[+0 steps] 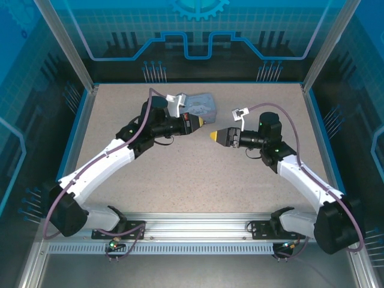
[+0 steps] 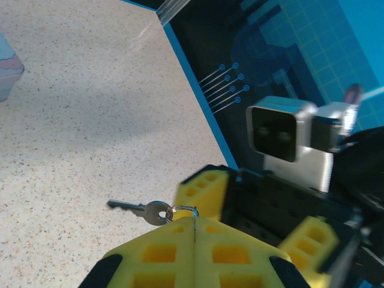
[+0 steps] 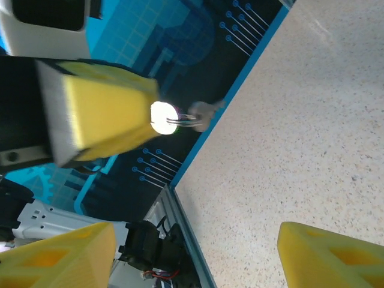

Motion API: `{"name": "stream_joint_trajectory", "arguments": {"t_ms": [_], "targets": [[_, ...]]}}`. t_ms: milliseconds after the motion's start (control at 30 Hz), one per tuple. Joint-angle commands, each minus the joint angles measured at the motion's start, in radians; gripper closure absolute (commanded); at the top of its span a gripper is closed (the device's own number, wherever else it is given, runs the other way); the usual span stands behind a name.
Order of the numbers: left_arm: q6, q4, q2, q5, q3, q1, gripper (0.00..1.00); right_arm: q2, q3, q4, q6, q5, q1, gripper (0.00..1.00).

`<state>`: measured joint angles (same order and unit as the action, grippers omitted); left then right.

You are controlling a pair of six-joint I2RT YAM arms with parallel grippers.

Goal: Unlock the padlock with the key

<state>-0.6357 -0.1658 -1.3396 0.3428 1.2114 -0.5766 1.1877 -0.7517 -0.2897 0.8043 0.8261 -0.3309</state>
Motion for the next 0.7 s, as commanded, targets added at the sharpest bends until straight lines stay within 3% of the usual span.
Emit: {"name": "stream_joint_trajectory", "arguments": {"t_ms": [0, 167, 333, 667], "targets": [[0.027, -0.094, 0.018, 0.056, 0.045, 0.006, 1.0, 0.027, 0.029, -0.318, 0.108, 0.064, 0.006, 0.29], [0.022, -0.113, 0.007, 0.09, 0.081, 0.006, 1.0, 0.057, 0.051, -0.502, 0.16, 0.087, 0.002, 0.27], [0.005, -0.084, -0.001, 0.137, 0.085, 0.005, 1.0, 0.089, 0.02, -0.573, 0.178, 0.114, -0.009, 0.24], [-0.024, -0.037, -0.016, 0.162, 0.07, 0.005, 1.0, 0.148, -0.005, -0.656, 0.238, 0.13, -0.043, 0.43]]}}
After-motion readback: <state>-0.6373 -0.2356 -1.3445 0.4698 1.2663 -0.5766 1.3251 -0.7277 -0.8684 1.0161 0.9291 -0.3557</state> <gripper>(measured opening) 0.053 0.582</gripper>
